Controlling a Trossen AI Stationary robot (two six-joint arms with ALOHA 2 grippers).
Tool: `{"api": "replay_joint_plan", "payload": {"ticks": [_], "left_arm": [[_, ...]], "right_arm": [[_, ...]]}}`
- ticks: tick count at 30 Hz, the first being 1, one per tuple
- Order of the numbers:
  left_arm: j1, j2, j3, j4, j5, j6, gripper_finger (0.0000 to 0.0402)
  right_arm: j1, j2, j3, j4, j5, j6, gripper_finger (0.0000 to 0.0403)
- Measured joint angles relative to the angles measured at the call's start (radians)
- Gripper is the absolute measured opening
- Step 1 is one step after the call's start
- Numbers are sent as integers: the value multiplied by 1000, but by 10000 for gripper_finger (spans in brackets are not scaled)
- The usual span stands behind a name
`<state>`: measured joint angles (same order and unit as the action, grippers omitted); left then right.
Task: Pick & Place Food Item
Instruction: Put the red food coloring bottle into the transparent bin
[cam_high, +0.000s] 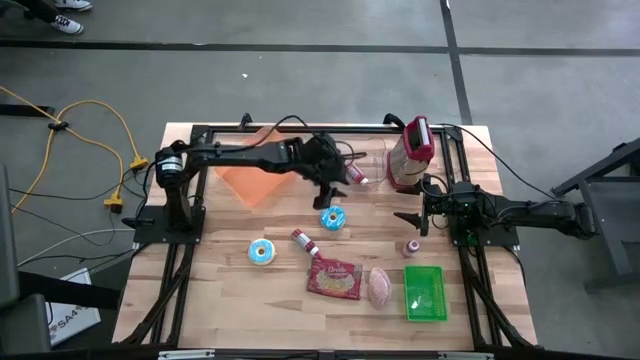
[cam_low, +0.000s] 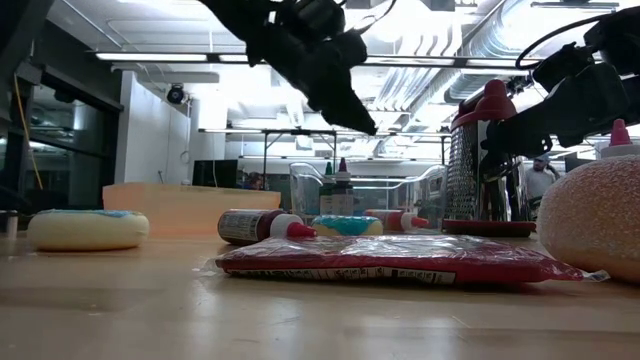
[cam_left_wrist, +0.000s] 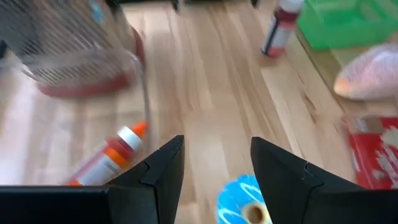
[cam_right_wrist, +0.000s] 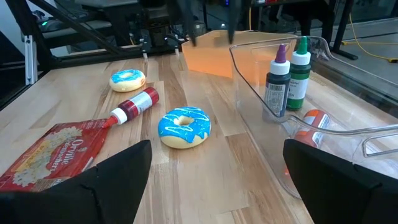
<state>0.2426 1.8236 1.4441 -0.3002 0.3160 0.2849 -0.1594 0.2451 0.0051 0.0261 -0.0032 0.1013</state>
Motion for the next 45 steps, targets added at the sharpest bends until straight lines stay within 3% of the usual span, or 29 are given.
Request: {"api": "replay_joint_plan", "payload": {"ticks": [4,10,16,22,34,45], "left_arm": [[-50,-6,0,-62,-52,-47,177],[-149,-22,-2,-185,-223,-161,177],[-239,-43,1,-302,-290,-212,177],[-285,-47,-17,-398,-301,-231,177],[-303,-47,-103,-413,-289,-197,177],[-368,-47,-108,-404,-287,-118,177]], "right_arm": [[0,0,0,0,0,0,353],[0,0,0,0,0,0,353],[0,0,0,1,0,0,353],[0,0,0,3,0,0,353],[0,0,0,5,1,0,353],[0,0,0,5,0,0,353]]}}
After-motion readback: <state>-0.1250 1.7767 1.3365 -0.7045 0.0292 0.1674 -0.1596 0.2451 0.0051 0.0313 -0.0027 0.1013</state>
